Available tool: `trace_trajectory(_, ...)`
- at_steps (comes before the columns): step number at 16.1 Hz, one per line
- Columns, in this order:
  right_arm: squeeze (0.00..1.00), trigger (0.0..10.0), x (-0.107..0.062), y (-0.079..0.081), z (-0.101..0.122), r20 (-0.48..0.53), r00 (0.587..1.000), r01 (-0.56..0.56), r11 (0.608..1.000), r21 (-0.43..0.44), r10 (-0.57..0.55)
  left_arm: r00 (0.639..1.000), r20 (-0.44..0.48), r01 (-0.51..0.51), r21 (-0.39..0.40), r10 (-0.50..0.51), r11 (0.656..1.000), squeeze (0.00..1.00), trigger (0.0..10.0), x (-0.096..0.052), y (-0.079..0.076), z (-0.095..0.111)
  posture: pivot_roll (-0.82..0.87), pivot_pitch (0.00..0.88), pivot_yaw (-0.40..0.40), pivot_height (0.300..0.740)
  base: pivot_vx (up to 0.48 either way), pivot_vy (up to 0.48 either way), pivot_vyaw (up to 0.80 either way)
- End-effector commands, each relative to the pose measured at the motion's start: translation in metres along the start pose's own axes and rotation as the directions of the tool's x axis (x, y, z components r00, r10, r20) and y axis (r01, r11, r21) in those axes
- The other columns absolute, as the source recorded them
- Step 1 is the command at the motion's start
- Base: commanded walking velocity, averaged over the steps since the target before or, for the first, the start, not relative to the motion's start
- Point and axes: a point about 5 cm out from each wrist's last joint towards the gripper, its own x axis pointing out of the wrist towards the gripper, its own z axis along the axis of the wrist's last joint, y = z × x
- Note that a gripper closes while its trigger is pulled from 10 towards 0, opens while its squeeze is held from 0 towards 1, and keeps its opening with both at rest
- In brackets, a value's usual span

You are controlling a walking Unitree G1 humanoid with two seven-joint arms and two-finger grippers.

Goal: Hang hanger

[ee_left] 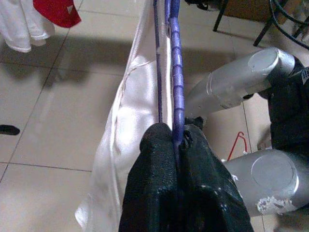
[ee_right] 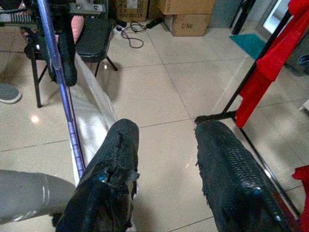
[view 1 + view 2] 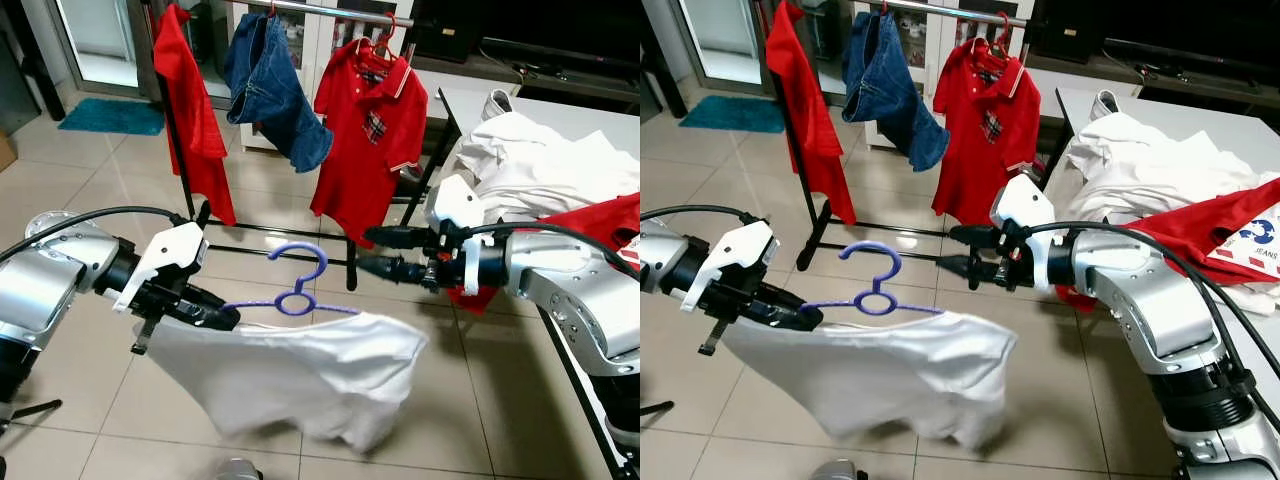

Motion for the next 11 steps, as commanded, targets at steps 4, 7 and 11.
trace_trajectory(4, 0.0, 10.0, 0.005, 0.023, -0.007, -0.044, 0.986, -0.158, 0.987, 0.034, 0.159, 1.0, -0.027, 0.003, 0.078, -0.001, 0.997, 0.0, 0.0, -0.003, 0.007, 0.015, 0.14, 0.0, -0.055, 0.74, 0.0, 0.0, 0.0)
trace_trajectory(7, 0.0, 10.0, 0.007, 0.023, -0.016, -0.082, 0.987, -0.134, 0.989, 0.063, 0.139, 0.999, -0.036, -0.001, 0.087, 0.004, 0.996, 0.0, 0.0, -0.003, 0.01, 0.015, 0.14, 0.0, -0.051, 0.74, 0.0, 0.0, 0.0)
trace_trajectory(11, 0.0, 10.0, 0.025, 0.023, -0.012, -0.035, 0.996, -0.082, 0.992, 0.094, 0.085, 1.0, 0.004, 0.004, 0.101, -0.004, 0.995, 0.0, 0.0, 0.002, 0.013, 0.023, 0.14, 0.0, -0.052, 0.74, 0.0, 0.0, 0.0)
